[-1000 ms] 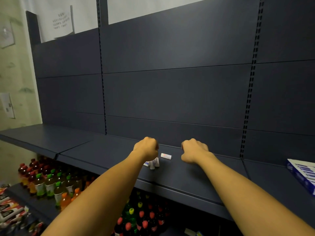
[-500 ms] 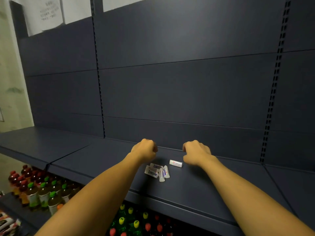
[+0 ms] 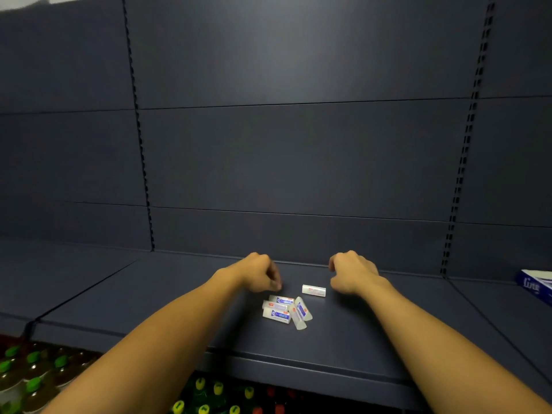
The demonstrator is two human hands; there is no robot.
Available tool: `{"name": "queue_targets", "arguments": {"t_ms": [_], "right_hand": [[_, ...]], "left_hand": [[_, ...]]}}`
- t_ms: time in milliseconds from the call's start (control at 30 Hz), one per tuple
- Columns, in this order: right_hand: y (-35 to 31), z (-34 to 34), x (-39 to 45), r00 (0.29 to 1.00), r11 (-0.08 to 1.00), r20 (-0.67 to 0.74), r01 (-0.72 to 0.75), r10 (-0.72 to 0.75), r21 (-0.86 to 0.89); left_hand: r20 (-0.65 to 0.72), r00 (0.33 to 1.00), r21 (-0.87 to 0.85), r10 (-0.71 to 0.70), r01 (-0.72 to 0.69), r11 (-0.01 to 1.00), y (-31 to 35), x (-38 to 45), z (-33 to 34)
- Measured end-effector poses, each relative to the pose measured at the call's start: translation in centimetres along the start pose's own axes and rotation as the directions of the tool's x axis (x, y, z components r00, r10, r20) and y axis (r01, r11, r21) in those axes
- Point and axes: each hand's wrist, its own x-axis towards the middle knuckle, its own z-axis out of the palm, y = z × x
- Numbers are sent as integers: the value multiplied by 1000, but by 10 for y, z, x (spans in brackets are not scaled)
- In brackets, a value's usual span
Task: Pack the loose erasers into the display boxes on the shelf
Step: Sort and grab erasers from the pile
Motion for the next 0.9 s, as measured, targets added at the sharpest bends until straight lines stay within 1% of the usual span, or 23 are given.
{"name": "queue_targets", "arguments": {"t_ms": [133,300,500,767,900], "right_hand": [[-11,3,-5,999,999,-8,-46,46,2],[-15,12,-14,998,998,12,-66,67,-3],[-17,15,-3,999,998,-3,-41,41,44],[-17,30,12,999,997,50,1,-5,83],[-16,34,18,997,993,78,12,-21,114]], "left_hand": [[95,991,-70,99,-92,993,-10,5,2],[119,977,-61,179,-172,983,-13,8,7],[106,973,-36,203,-200,979,-14,9,10],[71,979,-22,193,-192,981,-20,13,14],[71,979,23,192,-194,981,-25,15,14]]}}
